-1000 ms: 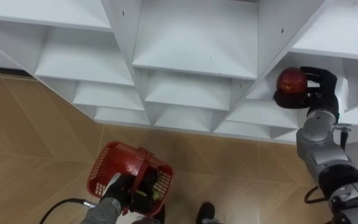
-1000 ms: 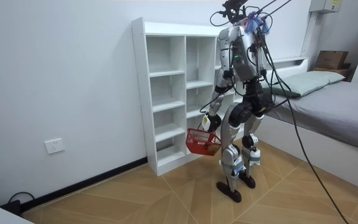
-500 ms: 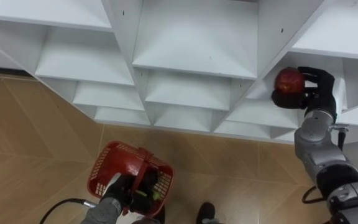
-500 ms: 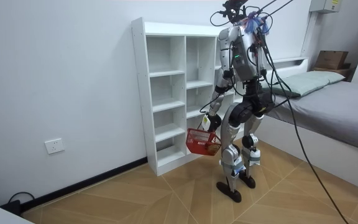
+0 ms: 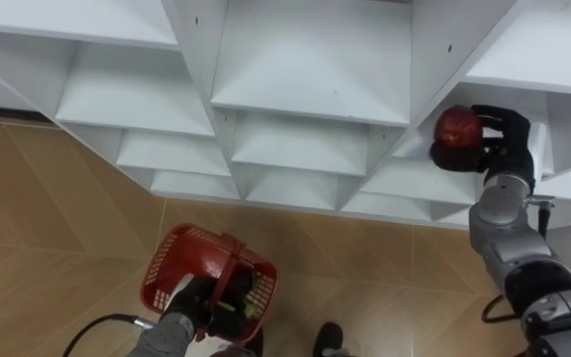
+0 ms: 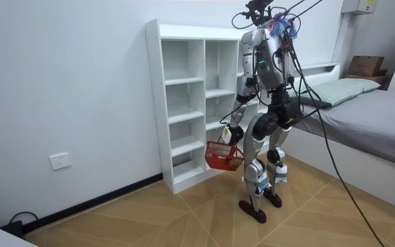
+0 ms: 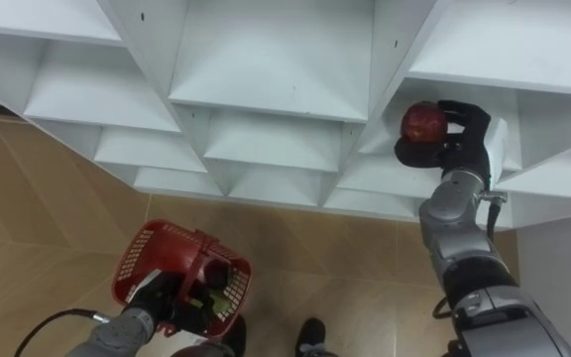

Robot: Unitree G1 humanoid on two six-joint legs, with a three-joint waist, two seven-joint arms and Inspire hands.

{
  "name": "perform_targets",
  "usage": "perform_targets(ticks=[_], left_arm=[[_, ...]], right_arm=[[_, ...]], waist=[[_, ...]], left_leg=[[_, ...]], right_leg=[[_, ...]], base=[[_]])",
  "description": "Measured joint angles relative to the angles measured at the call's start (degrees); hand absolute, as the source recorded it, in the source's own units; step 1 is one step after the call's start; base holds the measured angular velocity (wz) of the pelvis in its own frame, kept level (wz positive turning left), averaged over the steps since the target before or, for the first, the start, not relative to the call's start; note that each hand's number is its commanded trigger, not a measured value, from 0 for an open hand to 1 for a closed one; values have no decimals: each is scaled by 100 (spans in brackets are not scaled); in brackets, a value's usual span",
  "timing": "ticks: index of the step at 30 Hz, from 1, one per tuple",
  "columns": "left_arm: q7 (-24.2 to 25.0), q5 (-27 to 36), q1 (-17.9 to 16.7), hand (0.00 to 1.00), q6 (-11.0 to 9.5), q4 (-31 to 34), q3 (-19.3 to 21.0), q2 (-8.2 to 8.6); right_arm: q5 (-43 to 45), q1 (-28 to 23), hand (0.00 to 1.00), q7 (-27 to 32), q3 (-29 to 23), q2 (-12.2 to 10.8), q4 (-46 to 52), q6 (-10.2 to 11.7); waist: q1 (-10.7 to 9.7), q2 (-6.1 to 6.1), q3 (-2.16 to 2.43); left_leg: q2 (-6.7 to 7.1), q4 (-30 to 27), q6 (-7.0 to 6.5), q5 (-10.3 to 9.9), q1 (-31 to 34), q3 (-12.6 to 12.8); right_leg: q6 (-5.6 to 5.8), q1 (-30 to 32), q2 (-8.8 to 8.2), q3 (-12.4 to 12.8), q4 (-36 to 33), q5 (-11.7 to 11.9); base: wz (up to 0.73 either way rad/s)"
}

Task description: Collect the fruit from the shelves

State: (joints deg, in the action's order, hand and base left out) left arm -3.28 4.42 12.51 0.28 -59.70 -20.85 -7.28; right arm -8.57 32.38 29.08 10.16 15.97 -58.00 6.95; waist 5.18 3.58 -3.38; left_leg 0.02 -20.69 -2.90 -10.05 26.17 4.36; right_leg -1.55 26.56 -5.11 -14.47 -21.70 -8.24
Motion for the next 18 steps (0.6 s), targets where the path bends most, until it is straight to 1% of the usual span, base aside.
perform_targets(ticks=[3, 5, 12, 14, 16, 18], left_arm=[[17, -4, 13, 100, -19, -52, -6, -1], [41, -4, 19, 100, -23, -112, -5, -18], [51, 3, 4, 100, -26, -95, 48, -62], [104, 46, 9, 100, -71, -90, 65, -102], [165, 66, -17, 100, -88, -62, 69, -145], [174, 60, -111, 100, -121, -28, 98, -162]], right_arm=[[6, -4, 100, -92, 54, -3, 1, -7], [12, -28, 100, -190, 128, -8, -5, -19], [13, -170, 100, -371, 206, -7, 16, -37], [26, -196, 100, -436, 202, -6, 124, -41], [31, -333, 100, -457, 202, -6, 315, -32], [35, -522, 100, -522, 205, -4, 499, -28]], waist=[[8, -2, -1], [-11, -19, -12], [-32, -18, -11], [-65, -14, -9], [-102, -11, -6], [-134, -1, 11]], left_leg=[[0, 16, 0, 0, -84, 17], [-1, 48, 0, 0, -189, 17], [2, 70, 1, -2, -387, 16], [4, 81, 0, -2, -472, 23], [-2, 100, 1, -2, -589, 30], [2, 152, 2, -3, -760, 32]], right_leg=[[0, -58, -2, 10, -8, 0], [3, -151, -2, 8, -4, -2], [8, -360, -3, 11, 21, -6], [8, -478, 8, 15, 105, -11], [10, -632, 24, -5, 181, -14], [24, -801, 29, -3, 229, -23]], base=[[-1], [0], [0], [0], [0], [2]])
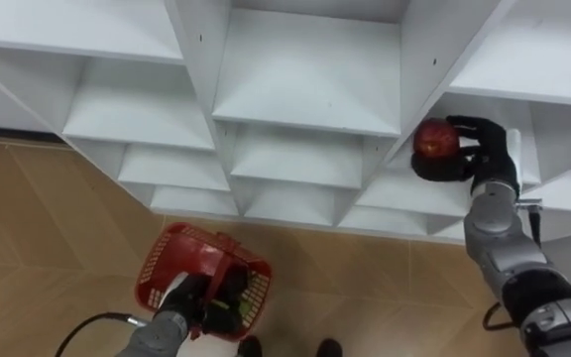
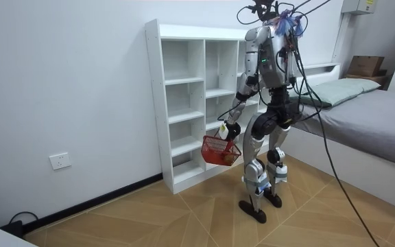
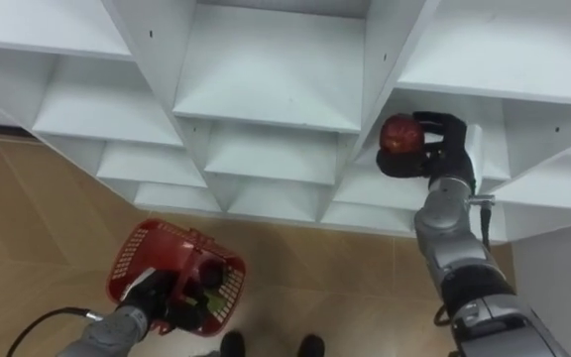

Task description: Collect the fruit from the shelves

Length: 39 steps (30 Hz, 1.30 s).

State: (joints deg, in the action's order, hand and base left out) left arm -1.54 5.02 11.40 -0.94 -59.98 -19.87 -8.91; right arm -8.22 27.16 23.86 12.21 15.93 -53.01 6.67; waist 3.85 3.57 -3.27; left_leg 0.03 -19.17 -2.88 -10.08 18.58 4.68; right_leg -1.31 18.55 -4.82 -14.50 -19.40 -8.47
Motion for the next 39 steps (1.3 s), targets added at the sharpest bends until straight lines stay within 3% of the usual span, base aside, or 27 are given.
perform_targets(ticks=[2, 4, 7, 10, 13, 19, 29, 39], left_arm=[[2, -5, -150, 100, -38, 34, 56, -15], [3, -10, -315, 100, -39, 97, 67, -45], [71, -78, -570, 100, -40, 165, 242, -71], [64, -48, -964, 100, -39, 454, 367, -95], [61, -63, -1226, 100, -43, 920, 496, -84], [63, -58, -1267, 100, -71, 1395, 611, -88], [105, -32, -1347, 100, -201, 1604, 671, -24], [96, -16, -1291, 100, -208, 1735, 668, 178]], right_arm=[[172, -286, 100, -29, 0, 8, 247, 4], [365, -577, 100, -46, 0, 14, 515, 2], [392, -1026, 100, -213, -14, 33, 846, 0], [427, -1567, 100, -469, -15, 18, 1476, -2], [479, -2073, 100, -646, -26, -16, 1944, 1], [477, -2732, 100, -914, 2, -51, 2594, 0], [904, -3118, 100, -1368, 11, -446, 2795, 0], [1587, -3241, 100, -1632, 245, -457, 3072, -1]], waist=[[-43, 11, 52], [-55, 23, 162], [-129, 29, 270], [-240, -7, 326], [-268, -12, 331], [-296, -13, 331], [-372, -32, 300], [-342, -109, 249]], left_leg=[[17, 118, 0, 1, -224, 0], [31, 182, 0, 1, -340, 4], [39, 283, 0, 1, -631, -7], [44, 470, 0, 1, -939, -7], [44, 587, -1, 1, -1148, -6], [44, 665, 0, 1, -1345, 27], [35, 765, -1, -2, -1541, 168], [35, 790, 1, -6, -1528, 169]], right_leg=[[19, -190, 2, 14, 68, -12], [40, -280, -5, 20, 81, -26], [68, -623, 19, 8, 281, -25], [103, -924, 49, 9, 474, -2], [116, -1118, 70, 14, 574, 14], [126, -1274, 74, 40, 578, 6], [135, -1374, 144, 218, 594, 1], [138, -1338, 151, 231, 591, -1]], base=[[0], [0], [3], [1], [-2], [-1], [-7], [0]])
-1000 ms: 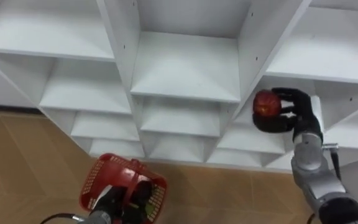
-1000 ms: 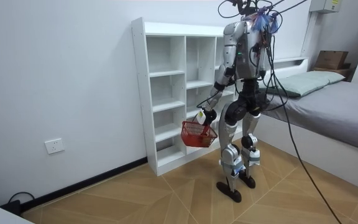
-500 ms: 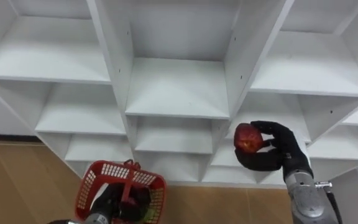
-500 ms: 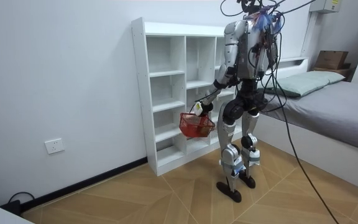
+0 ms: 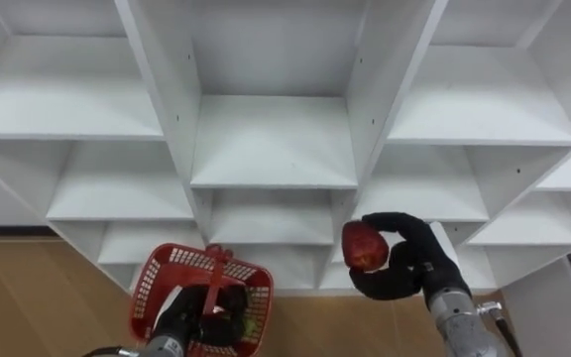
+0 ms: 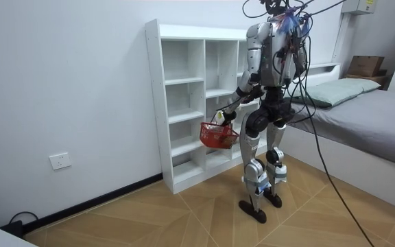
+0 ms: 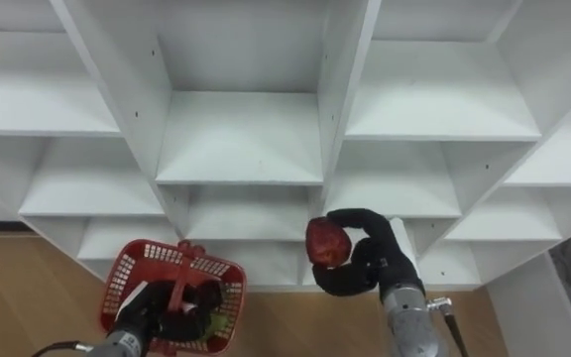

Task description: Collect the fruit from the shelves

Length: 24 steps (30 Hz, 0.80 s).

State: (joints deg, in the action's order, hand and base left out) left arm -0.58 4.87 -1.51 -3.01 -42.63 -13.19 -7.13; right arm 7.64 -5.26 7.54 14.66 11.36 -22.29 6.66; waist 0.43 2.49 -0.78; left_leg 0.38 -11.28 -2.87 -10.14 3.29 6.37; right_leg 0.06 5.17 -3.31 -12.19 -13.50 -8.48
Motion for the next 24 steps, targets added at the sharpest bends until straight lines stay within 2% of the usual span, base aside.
perform_targets(ticks=[3, 8, 12, 19, 24], left_arm=[[7, 33, 23, 100, 0, -1, -6, 4], [-17, 198, 171, 100, 0, -10, -49, -15], [-27, 198, 226, 100, 0, -10, -101, -6], [-8, 197, 272, 100, 4, -146, -180, -15], [3, 197, 326, 100, 3, -279, -284, -4]], right_arm=[[246, 1, 100, -133, 38, 2, 0, 0], [252, 99, 100, -352, 400, -15, 0, -14], [244, 173, 100, -506, 494, -34, 0, -51], [191, 224, 100, -634, 699, -31, 0, -152], [193, 335, 100, -766, 816, -31, 0, -181]], waist=[[18, -24, -15], [7, -24, -13], [7, -13, -8], [65, 92, 5], [147, 102, 13]], left_leg=[[-3, -1, 1, 0, 2, 0], [-13, -12, 9, -5, 10, -5], [-11, -13, 9, -5, 7, -5], [-25, -12, 18, -11, 6, 0], [-33, -9, 23, -13, 1, 7]], right_leg=[[0, 4, 8, 16, 3, 0], [-4, 4, 19, 16, -8, 2], [-4, 1, 18, 18, -10, 3], [-9, 3, 47, 86, -1, 6], [-20, -7, 61, 100, 20, 12]], base=[[0], [0], [0], [0], [0]])
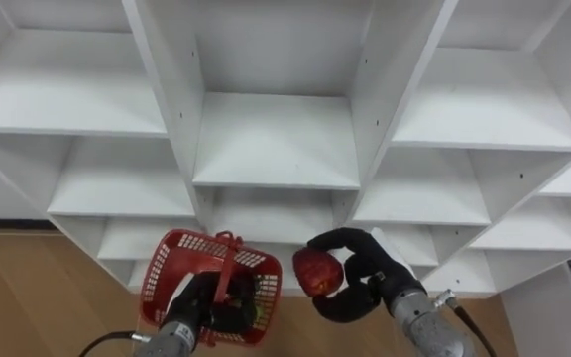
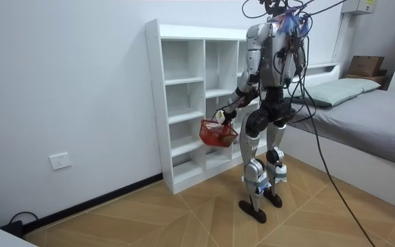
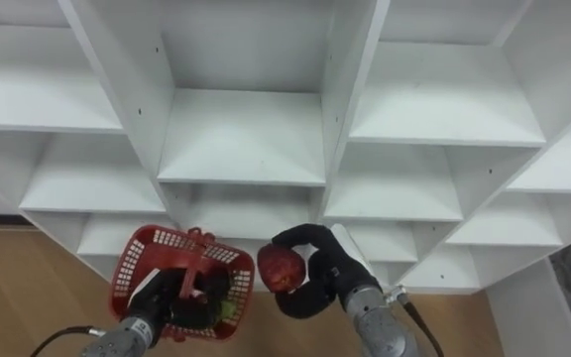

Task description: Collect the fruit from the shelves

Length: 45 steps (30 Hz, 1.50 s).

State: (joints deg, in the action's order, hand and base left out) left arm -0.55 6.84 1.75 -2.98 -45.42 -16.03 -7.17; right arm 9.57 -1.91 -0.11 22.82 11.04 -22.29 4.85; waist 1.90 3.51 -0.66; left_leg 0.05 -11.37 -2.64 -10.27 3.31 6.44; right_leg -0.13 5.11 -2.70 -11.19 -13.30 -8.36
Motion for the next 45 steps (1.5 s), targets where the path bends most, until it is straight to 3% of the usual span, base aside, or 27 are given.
perform_targets(ticks=[20, 25, 45], left_arm=[[109, -20, 239, 100, 1, -308, -116, 200], [110, -24, 264, 100, 0, -372, -117, 214], [197, -268, 488, 100, 0, -401, -345, 208]], right_arm=[[330, 205, 100, -214, 223, -18, 323, 0], [580, 271, 100, -261, 236, -26, 325, 0], [678, 313, 100, -261, 317, -31, 219, 0]], waist=[[2, -24, -20], [6, -78, -54], [17, -81, -56]], left_leg=[[-31, -5, 24, -18, 233, -12], [-37, -6, 27, -19, 279, -8], [-36, -11, 27, -18, 344, -16]], right_leg=[[-19, 196, 39, -5, 70, 42], [-19, 249, 47, 12, 63, 41], [-19, 302, 47, 21, 60, 42]], base=[[0], [0], [0]])
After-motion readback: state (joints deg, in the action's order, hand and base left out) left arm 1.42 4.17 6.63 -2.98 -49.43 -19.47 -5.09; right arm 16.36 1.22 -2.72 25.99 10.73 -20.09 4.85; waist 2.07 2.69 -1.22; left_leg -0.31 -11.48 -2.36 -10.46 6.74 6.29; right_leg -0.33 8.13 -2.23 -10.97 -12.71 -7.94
